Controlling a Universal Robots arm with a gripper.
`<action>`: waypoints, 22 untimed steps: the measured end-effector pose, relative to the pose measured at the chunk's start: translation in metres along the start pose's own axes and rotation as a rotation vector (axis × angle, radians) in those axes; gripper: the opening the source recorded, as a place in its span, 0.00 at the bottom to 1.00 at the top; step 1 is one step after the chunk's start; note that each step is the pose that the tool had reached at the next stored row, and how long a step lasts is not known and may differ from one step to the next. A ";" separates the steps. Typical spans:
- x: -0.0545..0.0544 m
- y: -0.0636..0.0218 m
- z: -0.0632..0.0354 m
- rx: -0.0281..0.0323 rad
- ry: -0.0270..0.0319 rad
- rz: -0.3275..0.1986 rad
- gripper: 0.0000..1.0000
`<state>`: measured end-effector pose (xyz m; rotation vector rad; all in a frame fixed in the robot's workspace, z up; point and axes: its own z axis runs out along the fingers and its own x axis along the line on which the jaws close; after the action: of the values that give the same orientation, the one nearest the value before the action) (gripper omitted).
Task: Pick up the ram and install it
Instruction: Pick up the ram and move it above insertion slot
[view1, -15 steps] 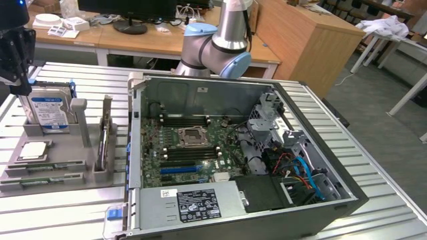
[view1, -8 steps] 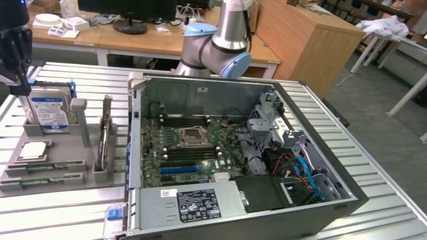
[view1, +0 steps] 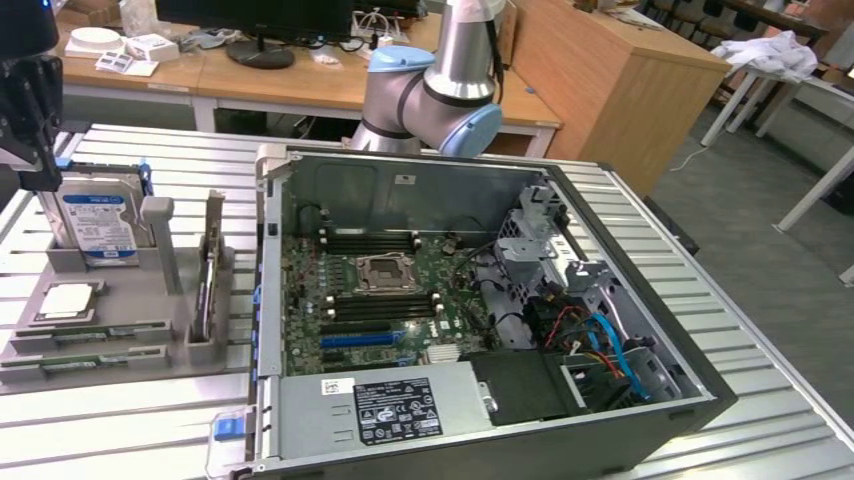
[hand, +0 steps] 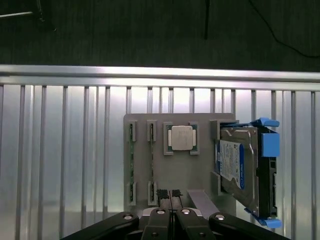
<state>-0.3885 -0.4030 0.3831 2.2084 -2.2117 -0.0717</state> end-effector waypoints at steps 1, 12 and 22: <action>0.000 0.0001 0.0001 0.0010 -0.0019 0.000 0.11; 0.000 0.0000 0.0004 0.0089 -0.0144 -0.014 0.11; 0.000 -0.0001 0.0024 0.0089 -0.0158 -0.014 0.11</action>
<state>-0.3885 -0.4030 0.3808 2.2361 -2.2088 -0.0800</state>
